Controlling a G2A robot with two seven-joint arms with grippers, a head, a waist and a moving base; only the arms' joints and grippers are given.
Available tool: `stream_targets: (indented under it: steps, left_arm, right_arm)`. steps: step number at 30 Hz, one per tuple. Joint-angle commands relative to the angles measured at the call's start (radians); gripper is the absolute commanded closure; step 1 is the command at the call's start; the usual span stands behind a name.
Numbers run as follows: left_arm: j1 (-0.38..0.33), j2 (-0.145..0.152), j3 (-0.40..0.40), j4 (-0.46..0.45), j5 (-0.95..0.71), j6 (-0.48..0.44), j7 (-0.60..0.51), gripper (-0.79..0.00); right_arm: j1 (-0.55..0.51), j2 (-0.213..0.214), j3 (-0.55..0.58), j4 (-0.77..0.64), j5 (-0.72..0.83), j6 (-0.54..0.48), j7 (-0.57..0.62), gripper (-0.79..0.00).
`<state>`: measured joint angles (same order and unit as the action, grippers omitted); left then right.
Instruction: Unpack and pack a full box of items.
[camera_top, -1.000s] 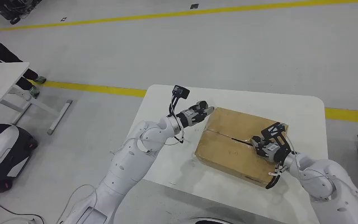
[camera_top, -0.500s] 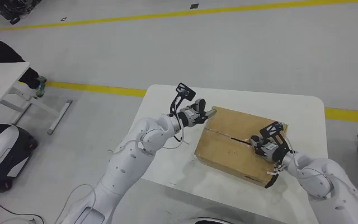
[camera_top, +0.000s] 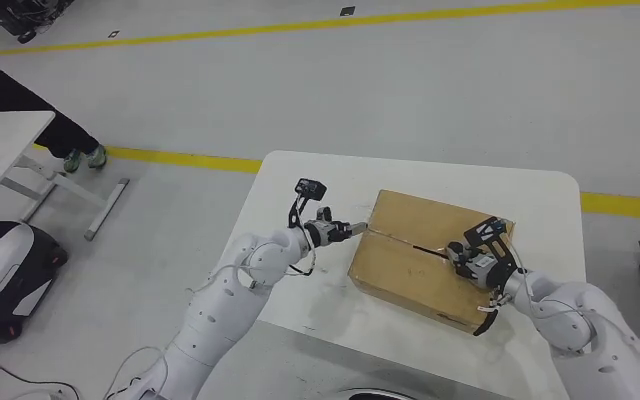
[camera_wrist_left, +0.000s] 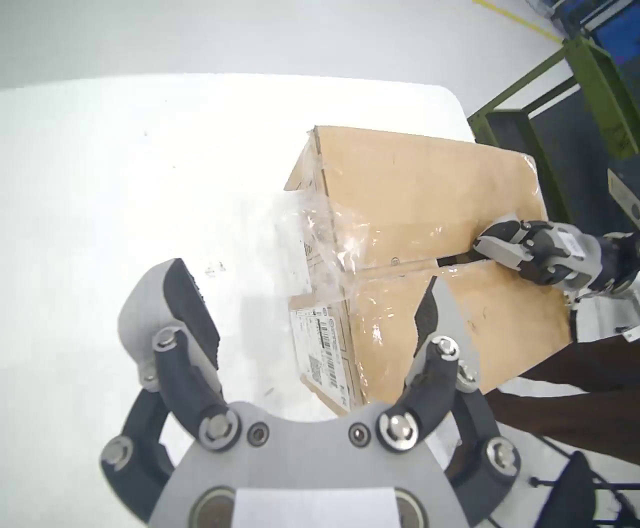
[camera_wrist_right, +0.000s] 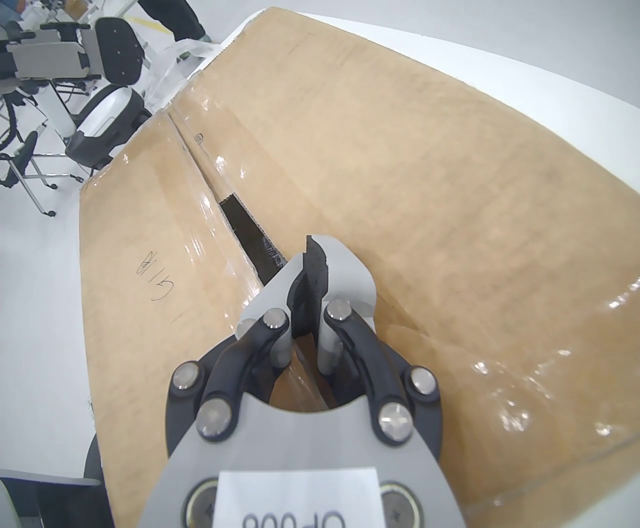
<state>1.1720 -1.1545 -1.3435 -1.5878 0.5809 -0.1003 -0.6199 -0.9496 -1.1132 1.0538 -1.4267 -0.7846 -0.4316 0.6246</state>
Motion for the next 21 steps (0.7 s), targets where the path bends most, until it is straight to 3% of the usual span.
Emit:
stream_targets:
  steps: [1,7,17,20,21]
  left_arm:
    - [-0.012,-0.004,0.001,0.038,-0.072,-0.001,0.011,-0.785]
    - [-0.053,-0.019,0.023,0.116,-0.242,0.007,0.014,-0.785]
    - [-0.111,-0.032,0.076,0.198,-0.289,-0.006,0.024,-0.785]
    - [-0.123,-0.036,0.088,0.224,-0.31,-0.014,0.022,-0.533]
    - [-0.127,-0.037,0.091,0.231,-0.312,-0.016,0.023,-0.391]
  right_arm:
    - [-0.001,0.0,0.001,0.0,-0.001,-0.001,-0.001,0.0]
    - [-0.005,0.001,0.008,-0.003,-0.004,-0.003,0.001,0.0]
    - [-0.015,0.002,0.015,-0.014,-0.003,-0.01,0.0,0.0]
    - [-0.018,0.003,0.018,-0.018,-0.002,-0.012,-0.001,0.0]
    - [-0.019,0.003,0.019,-0.019,0.0,-0.013,-0.001,0.0]
